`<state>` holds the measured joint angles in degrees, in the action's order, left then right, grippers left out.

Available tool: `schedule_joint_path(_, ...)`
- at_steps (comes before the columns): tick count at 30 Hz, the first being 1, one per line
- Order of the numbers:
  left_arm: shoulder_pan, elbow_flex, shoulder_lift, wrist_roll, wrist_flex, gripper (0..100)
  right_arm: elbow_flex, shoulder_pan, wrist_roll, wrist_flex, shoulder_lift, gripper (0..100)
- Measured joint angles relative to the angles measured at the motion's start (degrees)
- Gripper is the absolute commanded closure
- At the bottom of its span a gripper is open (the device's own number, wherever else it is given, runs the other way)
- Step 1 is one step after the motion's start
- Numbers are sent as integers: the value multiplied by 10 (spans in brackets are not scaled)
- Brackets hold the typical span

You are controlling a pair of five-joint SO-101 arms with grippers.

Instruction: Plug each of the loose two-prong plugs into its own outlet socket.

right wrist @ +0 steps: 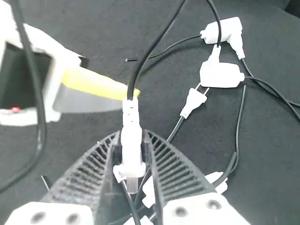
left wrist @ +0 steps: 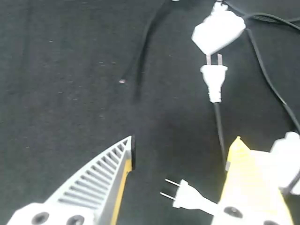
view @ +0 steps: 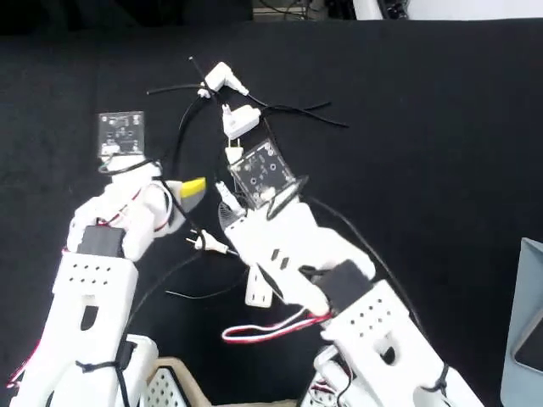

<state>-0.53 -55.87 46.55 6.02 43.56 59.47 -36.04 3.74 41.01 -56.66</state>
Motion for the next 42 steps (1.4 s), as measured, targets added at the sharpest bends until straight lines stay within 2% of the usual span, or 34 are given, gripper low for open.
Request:
schedule_joint_path(7,-37,0,53,0,3,682,27,-17,0,-25,0,987)
schedule_joint_path(16,-113,-9,214,1,96,682,28,-16,0,-25,-1,987)
schedule_joint_path(22,-120,-25,272,-15,98,682,28,-17,0,-14,-1,987)
schedule_joint_path(28,-12,-25,273,-25,98,682,28,21,1,2,-1,987)
schedule_joint_path(34,91,-25,203,-90,98,681,28,95,1,2,-1,987)
schedule_joint_path(38,122,-3,113,-144,109,681,28,126,-16,2,-1,987)
schedule_joint_path(42,138,79,-13,-195,164,681,28,140,-27,2,7,987)
